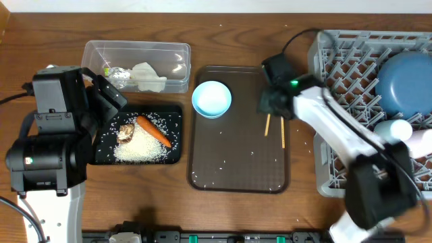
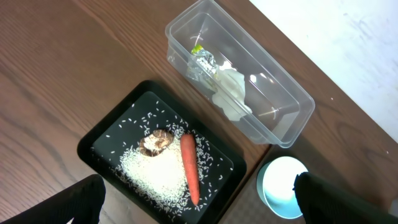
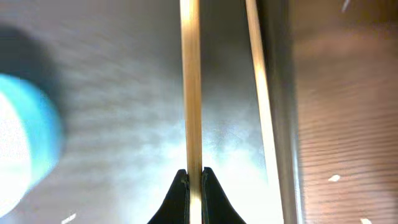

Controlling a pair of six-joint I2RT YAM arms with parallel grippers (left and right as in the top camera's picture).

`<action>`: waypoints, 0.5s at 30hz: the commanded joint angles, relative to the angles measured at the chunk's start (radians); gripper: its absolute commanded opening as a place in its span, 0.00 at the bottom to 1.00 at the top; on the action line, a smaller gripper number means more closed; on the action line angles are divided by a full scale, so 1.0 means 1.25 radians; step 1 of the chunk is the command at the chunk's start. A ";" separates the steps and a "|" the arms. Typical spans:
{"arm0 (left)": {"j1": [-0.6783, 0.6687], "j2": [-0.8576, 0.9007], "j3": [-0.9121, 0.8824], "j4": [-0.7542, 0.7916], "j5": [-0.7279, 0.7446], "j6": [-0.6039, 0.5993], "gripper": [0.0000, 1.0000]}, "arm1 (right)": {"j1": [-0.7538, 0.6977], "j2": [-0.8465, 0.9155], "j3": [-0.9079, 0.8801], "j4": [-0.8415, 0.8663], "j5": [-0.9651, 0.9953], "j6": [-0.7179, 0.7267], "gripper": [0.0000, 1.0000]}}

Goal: Sort waste into correct bins and load items into the dishwasher rack
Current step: 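Grasp the chopstick with the right gripper and carry it to the rack, then insert the chopstick upright into the rack's left side and release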

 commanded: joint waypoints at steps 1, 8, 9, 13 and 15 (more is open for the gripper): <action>-0.001 0.003 0.003 -0.002 -0.013 -0.001 0.98 | -0.036 -0.113 0.003 -0.002 0.000 -0.086 0.01; -0.001 0.003 0.003 -0.002 -0.013 -0.001 0.98 | -0.149 -0.233 0.003 -0.006 0.057 -0.241 0.01; -0.001 0.003 0.003 -0.002 -0.013 -0.001 0.98 | -0.167 -0.238 0.003 -0.005 0.057 -0.277 0.01; -0.001 0.003 0.003 -0.002 -0.013 -0.001 0.98 | -0.251 -0.230 0.003 0.010 0.057 -0.417 0.01; -0.001 0.003 0.003 -0.002 -0.013 -0.001 0.98 | -0.287 -0.219 0.003 0.021 0.056 -0.428 0.01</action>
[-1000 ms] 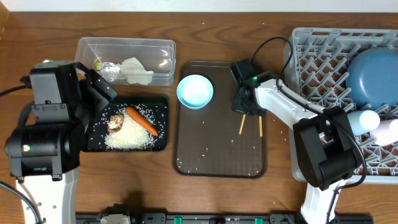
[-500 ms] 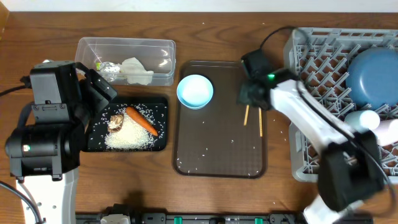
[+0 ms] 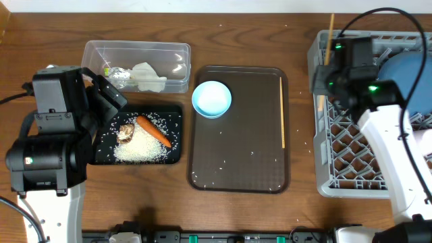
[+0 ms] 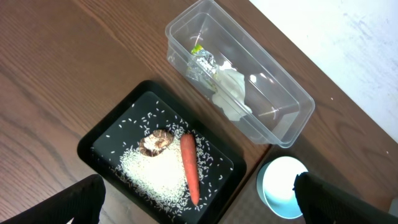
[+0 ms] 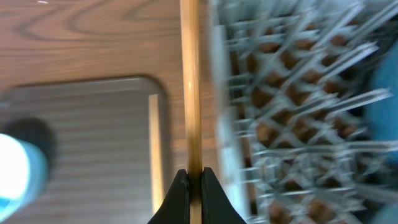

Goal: Sort waste into correct bins and load items into the dishwasher rack
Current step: 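Insert the chopstick upright into the rack's left side and release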

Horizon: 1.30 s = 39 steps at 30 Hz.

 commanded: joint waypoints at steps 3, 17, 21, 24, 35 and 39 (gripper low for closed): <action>-0.001 0.003 0.003 -0.002 -0.013 -0.001 0.98 | -0.098 0.034 0.002 0.032 -0.013 -0.114 0.01; -0.001 0.003 0.003 -0.002 -0.012 -0.001 0.98 | -0.153 0.183 0.002 0.099 -0.066 -0.172 0.01; -0.001 0.003 0.003 -0.002 -0.013 -0.001 0.98 | -0.153 0.211 0.002 0.123 -0.070 -0.172 0.01; -0.001 0.003 0.003 -0.002 -0.013 -0.001 0.98 | -0.152 0.216 0.002 0.132 -0.118 -0.172 0.01; -0.001 0.003 0.003 -0.002 -0.013 -0.001 0.98 | -0.152 0.216 0.002 0.118 -0.120 -0.164 0.66; -0.001 0.003 0.003 -0.002 -0.013 -0.001 0.98 | -0.147 0.208 0.002 0.090 -0.128 -0.129 0.66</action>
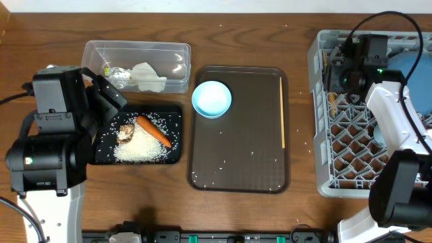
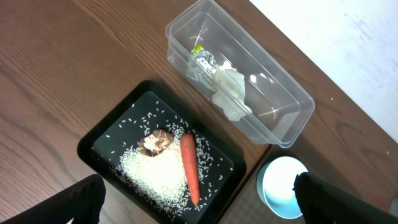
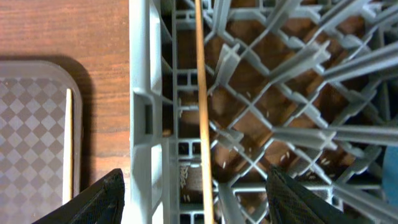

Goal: Sort waste into correct bins and load items into the dishwasher rack
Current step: 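Insert the chopstick upright into the rack's left side and release, then return the right gripper to the second chopstick and grasp it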

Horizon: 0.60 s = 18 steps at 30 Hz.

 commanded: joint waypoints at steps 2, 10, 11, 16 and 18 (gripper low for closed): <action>-0.001 0.003 0.003 -0.002 -0.013 -0.001 0.98 | 0.008 -0.025 0.002 -0.032 -0.044 0.029 0.68; -0.001 0.003 0.003 -0.002 -0.013 -0.001 0.98 | 0.103 -0.149 0.002 -0.077 -0.180 0.067 0.70; -0.001 0.003 0.003 -0.002 -0.013 -0.001 0.98 | 0.125 -0.163 0.002 -0.078 -0.182 0.089 0.70; -0.001 0.003 0.003 -0.002 -0.013 -0.001 0.98 | 0.244 -0.170 0.002 -0.077 -0.152 0.169 0.71; -0.001 0.003 0.003 -0.002 -0.012 -0.001 0.98 | 0.301 -0.144 0.002 -0.090 -0.045 0.240 0.71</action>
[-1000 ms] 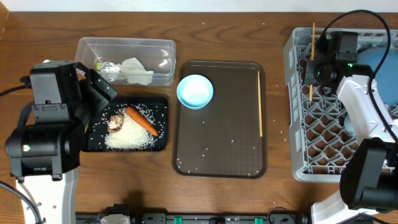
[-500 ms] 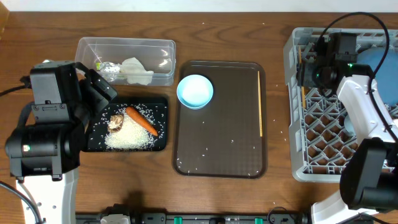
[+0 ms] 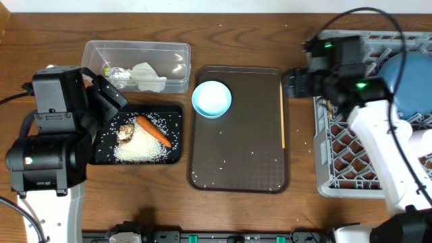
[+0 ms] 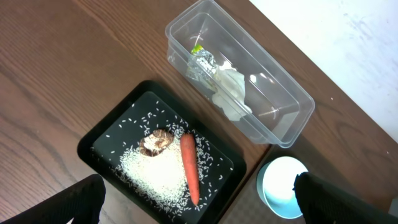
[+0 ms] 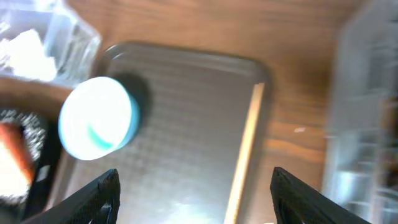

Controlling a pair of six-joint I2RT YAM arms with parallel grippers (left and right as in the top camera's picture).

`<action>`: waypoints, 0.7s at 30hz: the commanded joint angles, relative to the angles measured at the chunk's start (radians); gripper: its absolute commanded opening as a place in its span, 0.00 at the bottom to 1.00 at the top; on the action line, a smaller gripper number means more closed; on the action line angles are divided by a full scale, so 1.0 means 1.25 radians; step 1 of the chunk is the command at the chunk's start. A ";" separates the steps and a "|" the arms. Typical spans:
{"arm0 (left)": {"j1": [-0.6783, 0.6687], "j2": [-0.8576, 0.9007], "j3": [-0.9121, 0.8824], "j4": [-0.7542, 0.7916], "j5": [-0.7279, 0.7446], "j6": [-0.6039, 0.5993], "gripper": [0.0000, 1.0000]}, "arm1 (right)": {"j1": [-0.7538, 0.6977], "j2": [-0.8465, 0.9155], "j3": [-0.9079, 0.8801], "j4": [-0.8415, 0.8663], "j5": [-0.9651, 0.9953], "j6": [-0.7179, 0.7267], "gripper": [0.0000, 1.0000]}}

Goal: Sort waste into correct bins and load items into the dishwasher rack
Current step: 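Return the right gripper to the second chopstick and grasp it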

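Observation:
One wooden chopstick [image 3: 282, 111] lies along the right edge of the brown tray [image 3: 236, 162], showing blurred in the right wrist view as the chopstick [image 5: 245, 143]. A light blue bowl [image 3: 212, 98] sits at the tray's far left corner. My right gripper [image 3: 297, 81] hovers open above the tray's far right corner, between the tray and the grey dishwasher rack [image 3: 351, 155]; its fingers [image 5: 99, 193] are spread wide and empty. My left gripper [image 4: 202, 205] stays open high above the black tray [image 4: 161, 162].
The black tray holds rice, a carrot [image 3: 154, 130] and a mushroom. A clear bin [image 3: 135, 66] at the far left contains foil and a tissue. A dark blue bowl [image 3: 408, 74] and pale items sit in the rack. My right arm crosses the rack's left part.
My right gripper has moved left from above the rack's left edge to above the tray's far right corner, still open. The left arm has not moved.
My right gripper was shut on one of two chopsticks on the tray. Then it held that chopstick at the rack's far left corner. Then it was open with the chopstick lying in the rack. Now it is back over the tray, near the other chopstick.

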 commanded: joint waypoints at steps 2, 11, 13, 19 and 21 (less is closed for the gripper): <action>-0.001 0.003 0.003 -0.002 -0.013 -0.001 0.98 | 0.092 0.058 0.001 -0.016 0.157 0.142 0.71; -0.001 0.003 0.003 -0.002 -0.013 -0.001 0.98 | 0.182 0.236 0.001 -0.015 0.294 0.292 0.70; -0.001 0.003 0.003 -0.002 -0.013 -0.001 0.98 | 0.179 0.268 0.001 -0.013 0.296 0.308 0.70; -0.001 0.003 0.003 -0.002 -0.013 -0.001 0.98 | 0.157 0.327 0.001 -0.005 0.292 0.308 0.69; -0.001 0.003 0.003 -0.002 -0.013 -0.001 0.98 | 0.153 0.341 0.001 -0.005 0.285 0.308 0.68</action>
